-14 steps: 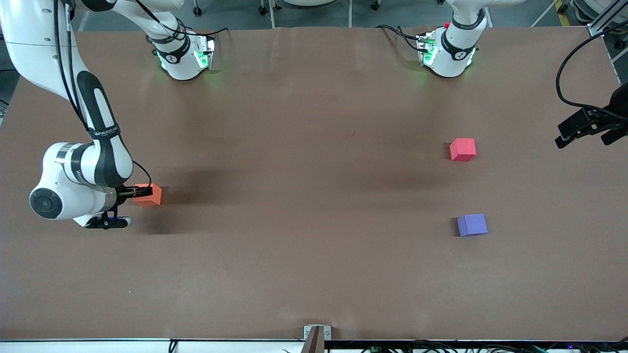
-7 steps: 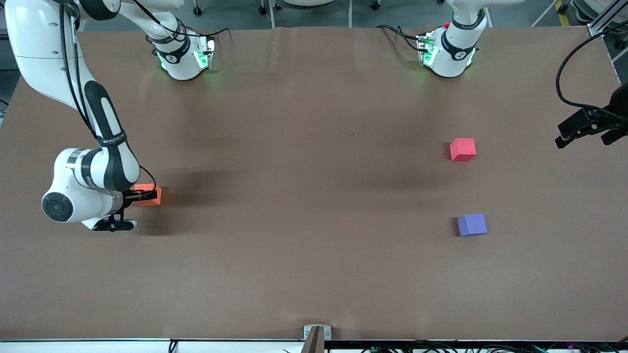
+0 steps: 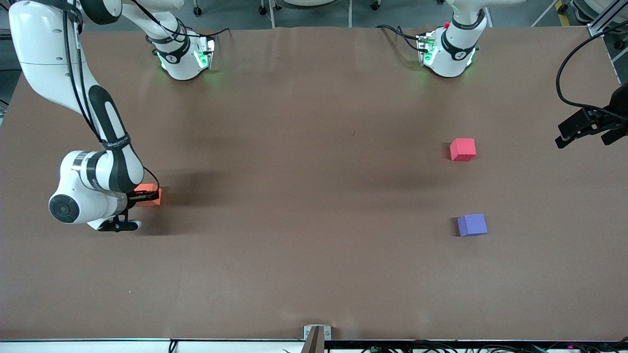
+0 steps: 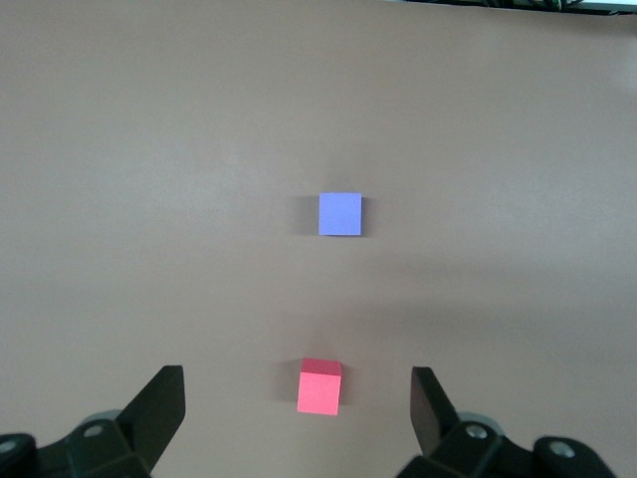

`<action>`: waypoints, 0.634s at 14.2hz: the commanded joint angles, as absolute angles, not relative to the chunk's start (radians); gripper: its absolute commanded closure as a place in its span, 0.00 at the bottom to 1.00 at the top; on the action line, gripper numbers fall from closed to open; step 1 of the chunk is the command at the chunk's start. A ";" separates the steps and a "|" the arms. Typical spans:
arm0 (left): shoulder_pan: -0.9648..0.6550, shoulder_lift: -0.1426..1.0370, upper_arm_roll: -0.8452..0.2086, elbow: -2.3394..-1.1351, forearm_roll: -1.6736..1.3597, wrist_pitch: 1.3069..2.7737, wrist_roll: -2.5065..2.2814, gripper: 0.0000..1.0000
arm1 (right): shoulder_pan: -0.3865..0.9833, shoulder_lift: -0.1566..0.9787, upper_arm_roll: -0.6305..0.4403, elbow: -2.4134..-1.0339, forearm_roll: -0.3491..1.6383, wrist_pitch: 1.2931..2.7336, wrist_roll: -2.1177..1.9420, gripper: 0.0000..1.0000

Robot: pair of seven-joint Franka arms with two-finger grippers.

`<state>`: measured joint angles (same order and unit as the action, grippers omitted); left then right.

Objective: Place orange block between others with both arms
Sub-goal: 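Close the right gripper on the orange cube and lift it, then carry the orange cube with the right gripper to the table middle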

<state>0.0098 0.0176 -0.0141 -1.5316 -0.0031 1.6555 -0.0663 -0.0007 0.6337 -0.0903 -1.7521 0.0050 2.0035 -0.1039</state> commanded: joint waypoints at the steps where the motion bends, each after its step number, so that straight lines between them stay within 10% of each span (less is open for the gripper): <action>1: 0.017 0.006 -0.020 -1.534 -0.003 1.652 -0.075 0.00 | -0.009 0.627 -0.087 -1.734 0.079 1.990 -0.100 0.48; 9: 0.017 0.006 -0.018 -1.534 -0.003 1.652 -0.075 0.00 | 0.318 0.626 -0.089 -1.421 0.101 1.804 -0.130 0.54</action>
<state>0.0104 0.0176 -0.0134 -1.5316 -0.0031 1.6555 -0.0663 0.1859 0.6212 -0.0742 -1.4457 0.1006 1.8061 -0.1257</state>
